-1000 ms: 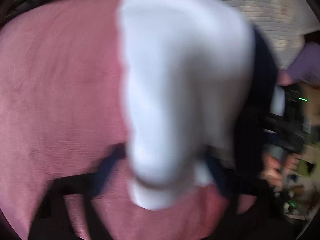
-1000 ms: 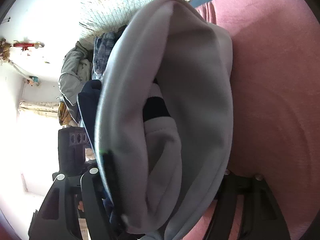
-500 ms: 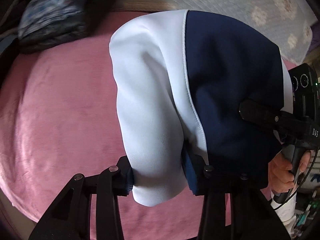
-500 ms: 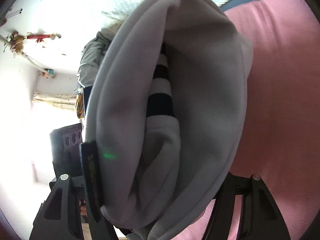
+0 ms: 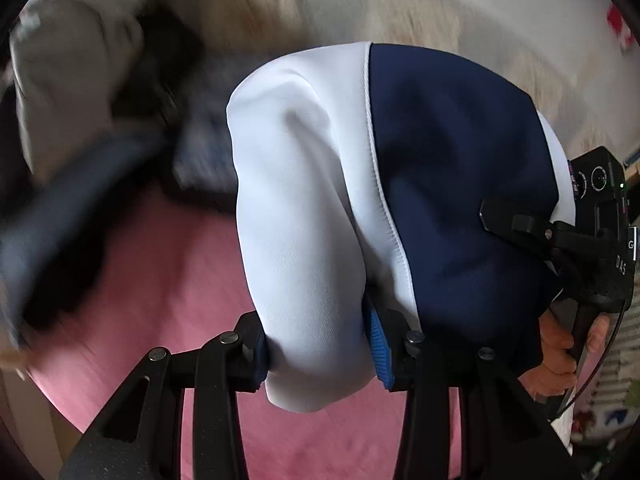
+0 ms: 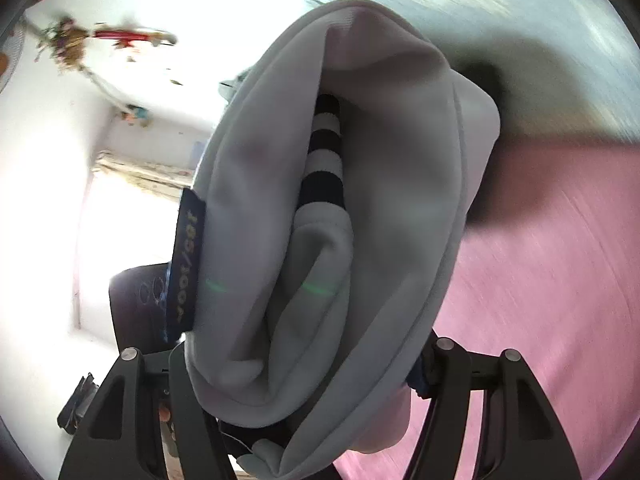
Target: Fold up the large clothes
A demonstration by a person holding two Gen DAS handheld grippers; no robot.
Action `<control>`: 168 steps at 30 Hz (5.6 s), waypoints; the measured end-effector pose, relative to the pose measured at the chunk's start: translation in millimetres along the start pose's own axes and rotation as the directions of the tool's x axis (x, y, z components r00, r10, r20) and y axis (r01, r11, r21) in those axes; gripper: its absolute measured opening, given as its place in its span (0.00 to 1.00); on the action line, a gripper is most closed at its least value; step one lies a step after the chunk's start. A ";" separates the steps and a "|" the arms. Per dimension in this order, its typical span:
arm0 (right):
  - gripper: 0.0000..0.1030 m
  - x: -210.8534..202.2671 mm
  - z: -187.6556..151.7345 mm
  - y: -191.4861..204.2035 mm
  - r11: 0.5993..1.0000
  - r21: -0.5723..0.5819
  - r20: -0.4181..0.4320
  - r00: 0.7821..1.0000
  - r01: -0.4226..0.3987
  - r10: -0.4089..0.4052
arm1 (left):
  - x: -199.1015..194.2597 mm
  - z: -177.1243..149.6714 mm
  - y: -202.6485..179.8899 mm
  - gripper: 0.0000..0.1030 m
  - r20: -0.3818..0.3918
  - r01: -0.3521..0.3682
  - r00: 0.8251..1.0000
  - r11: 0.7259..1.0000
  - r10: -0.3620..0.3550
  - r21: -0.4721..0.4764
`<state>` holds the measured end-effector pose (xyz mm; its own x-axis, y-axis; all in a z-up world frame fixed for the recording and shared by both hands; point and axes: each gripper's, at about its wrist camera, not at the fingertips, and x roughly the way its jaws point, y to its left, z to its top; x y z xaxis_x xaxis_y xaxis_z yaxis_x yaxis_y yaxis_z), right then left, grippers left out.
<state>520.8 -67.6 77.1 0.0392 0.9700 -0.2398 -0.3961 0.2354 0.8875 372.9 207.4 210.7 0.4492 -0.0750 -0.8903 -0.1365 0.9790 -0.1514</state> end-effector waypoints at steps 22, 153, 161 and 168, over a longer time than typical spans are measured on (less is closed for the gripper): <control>0.97 167.6 135.0 -85.8 0.835 -0.108 0.209 0.834 0.539 -0.511 | 167.8 115.9 124.6 0.90 0.097 0.011 0.995 1.000 -0.010 -0.003; 1.00 166.9 -76.6 23.4 0.301 -0.231 0.873 0.334 0.925 -0.356 | 142.2 -81.3 87.1 1.00 0.909 -0.266 0.386 0.962 0.159 -0.056; 1.00 167.8 -77.0 23.7 0.297 -0.231 0.873 0.332 0.927 -0.356 | 141.0 -84.4 84.3 1.00 0.915 -0.267 0.377 0.963 0.142 -0.040; 1.00 170.6 -77.9 24.6 0.286 -0.244 0.871 0.339 0.927 -0.357 | 140.8 -86.5 80.1 1.00 0.919 -0.281 0.370 0.959 0.136 -0.029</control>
<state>446.3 99.1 27.4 0.9533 0.2970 -0.0555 -0.3003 0.9516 -0.0647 348.8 258.9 36.0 0.9590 0.2798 0.0451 -0.2829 0.9547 0.0919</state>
